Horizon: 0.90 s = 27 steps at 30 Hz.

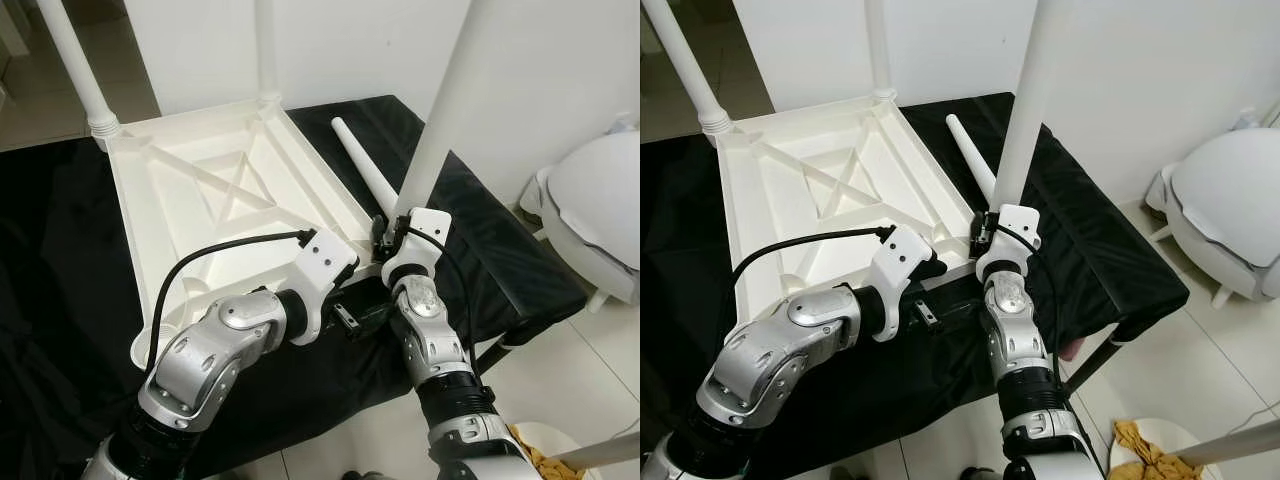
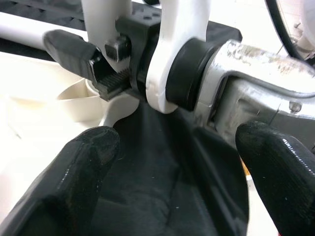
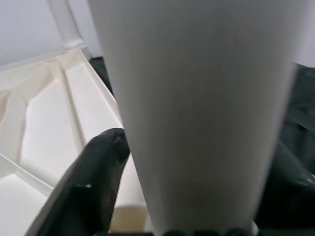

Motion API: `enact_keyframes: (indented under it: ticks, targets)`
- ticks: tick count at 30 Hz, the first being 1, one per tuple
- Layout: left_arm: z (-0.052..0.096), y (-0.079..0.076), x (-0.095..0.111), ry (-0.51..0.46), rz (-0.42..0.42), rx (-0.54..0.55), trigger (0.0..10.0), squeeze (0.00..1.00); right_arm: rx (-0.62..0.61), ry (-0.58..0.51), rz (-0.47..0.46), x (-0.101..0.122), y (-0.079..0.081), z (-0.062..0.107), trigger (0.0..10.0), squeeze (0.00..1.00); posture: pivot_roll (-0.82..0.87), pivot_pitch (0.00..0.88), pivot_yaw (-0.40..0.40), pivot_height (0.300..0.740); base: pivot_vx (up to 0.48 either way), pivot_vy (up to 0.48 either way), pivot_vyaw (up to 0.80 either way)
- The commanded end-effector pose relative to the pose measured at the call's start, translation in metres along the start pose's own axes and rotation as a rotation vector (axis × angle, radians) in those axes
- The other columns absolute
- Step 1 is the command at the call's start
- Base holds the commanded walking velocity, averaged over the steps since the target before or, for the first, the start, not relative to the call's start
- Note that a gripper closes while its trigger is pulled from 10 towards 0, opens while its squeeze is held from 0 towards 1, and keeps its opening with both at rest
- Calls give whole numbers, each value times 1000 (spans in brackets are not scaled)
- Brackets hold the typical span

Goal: Building children table

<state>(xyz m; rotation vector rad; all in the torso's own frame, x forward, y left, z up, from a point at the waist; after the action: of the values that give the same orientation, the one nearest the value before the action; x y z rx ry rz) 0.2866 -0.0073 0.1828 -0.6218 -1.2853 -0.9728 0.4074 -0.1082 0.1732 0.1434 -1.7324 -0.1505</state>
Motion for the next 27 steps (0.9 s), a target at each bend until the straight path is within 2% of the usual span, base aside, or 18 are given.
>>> enact_keyframes:
  ticks: [1,9,10,13,15,17,21,23,26,27]
  targets:
    - [0,-1,0,5,2,-1,10000,0,24,-27,-7,7,-1,0,10000,1000,-21,97,11,740,0,0,0]
    - [0,-1,0,4,2,1,10000,0,159,-43,31,12,0,5,10000,1000,-20,87,2,740,0,0,0]
    - [0,-1,-1,4,2,1,10000,0,211,-27,47,9,1,6,10000,0,-22,84,1,740,0,0,0]
    - [0,-1,-1,5,2,1,10000,0,253,-13,64,8,0,7,10000,0,-23,83,1,740,0,0,0]
    - [0,-3,-1,5,3,-2,10000,0,339,12,113,6,-4,9,10000,0,-25,83,-3,740,0,0,0]
    - [0,-3,-1,5,4,-4,10000,0,374,24,128,4,-5,10,10000,0,-26,84,-2,740,0,0,0]
    - [-1,-4,-1,6,4,-4,10000,0,402,34,134,3,-7,11,10000,0,-26,84,-2,740,0,0,0]
    - [0,-4,-2,8,4,-6,10000,0,470,65,168,-2,-13,13,10000,0,-21,81,-2,740,0,0,0]
    - [0,-5,-2,8,4,-7,10000,0,487,75,183,-3,-16,14,10000,0,-21,81,-2,740,0,0,0]
    - [0,-6,-2,10,3,-10,10000,0,521,110,187,-8,-26,13,10000,0,-20,79,1,740,0,0,0]
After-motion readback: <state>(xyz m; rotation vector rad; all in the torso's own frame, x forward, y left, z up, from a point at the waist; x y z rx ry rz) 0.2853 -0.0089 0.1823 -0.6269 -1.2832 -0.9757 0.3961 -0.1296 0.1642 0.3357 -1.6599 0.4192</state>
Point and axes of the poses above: a point about 5 cm out from each wrist's last joint towards the gripper, its own z axis pointing back from the gripper into the wrist, its own x axis along the axis of the wrist's last joint, y = z × x, the point moved 6 cm from there along -z, pointing out of the wrist towards the gripper, and after that the axes turned 5 degrees about -z, right-handed, at the moved point
